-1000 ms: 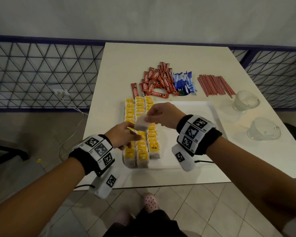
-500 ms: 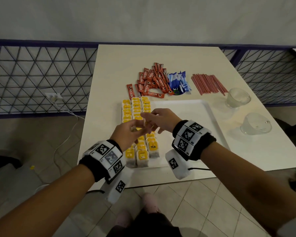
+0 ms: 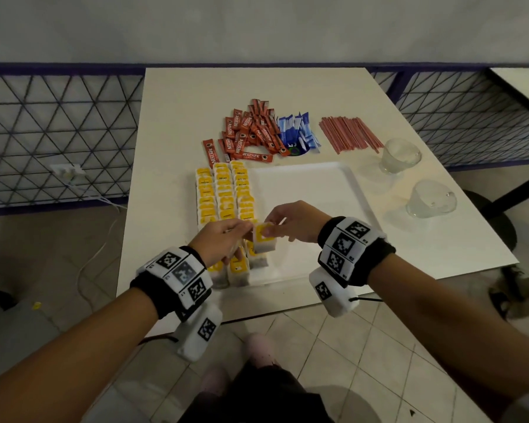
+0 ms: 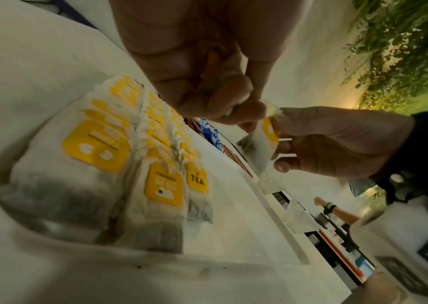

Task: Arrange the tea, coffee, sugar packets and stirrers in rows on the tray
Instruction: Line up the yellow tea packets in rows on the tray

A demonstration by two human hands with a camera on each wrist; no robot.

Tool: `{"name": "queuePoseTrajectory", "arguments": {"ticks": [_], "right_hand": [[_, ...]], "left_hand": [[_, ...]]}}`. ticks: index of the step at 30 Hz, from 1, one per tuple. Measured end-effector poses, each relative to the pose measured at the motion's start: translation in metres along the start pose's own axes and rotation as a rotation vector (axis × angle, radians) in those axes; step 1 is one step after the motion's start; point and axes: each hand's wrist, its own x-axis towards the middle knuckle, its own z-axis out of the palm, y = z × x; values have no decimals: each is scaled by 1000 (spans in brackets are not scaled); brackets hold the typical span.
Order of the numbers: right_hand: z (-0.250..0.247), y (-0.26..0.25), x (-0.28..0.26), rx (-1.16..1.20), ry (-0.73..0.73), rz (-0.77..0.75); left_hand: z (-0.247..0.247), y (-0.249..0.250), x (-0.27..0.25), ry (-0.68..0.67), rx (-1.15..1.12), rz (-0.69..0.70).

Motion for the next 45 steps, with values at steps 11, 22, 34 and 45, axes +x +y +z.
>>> {"name": "queuePoseTrajectory", "arguments": {"ticks": [11,22,34,45], "right_hand": [[8,6,-2,158,0,3],[36,29,8,140,-142,59],[41,34,26,-152,-106,48],[37,34,38,-146,-138,96]], "left_hand": [[8,-8,2,10,8,-61],[7,-24,0,-222,307,-184],[4,-29,4,-15,631,-73],[35,-14,18,-72,1229,68]]}}
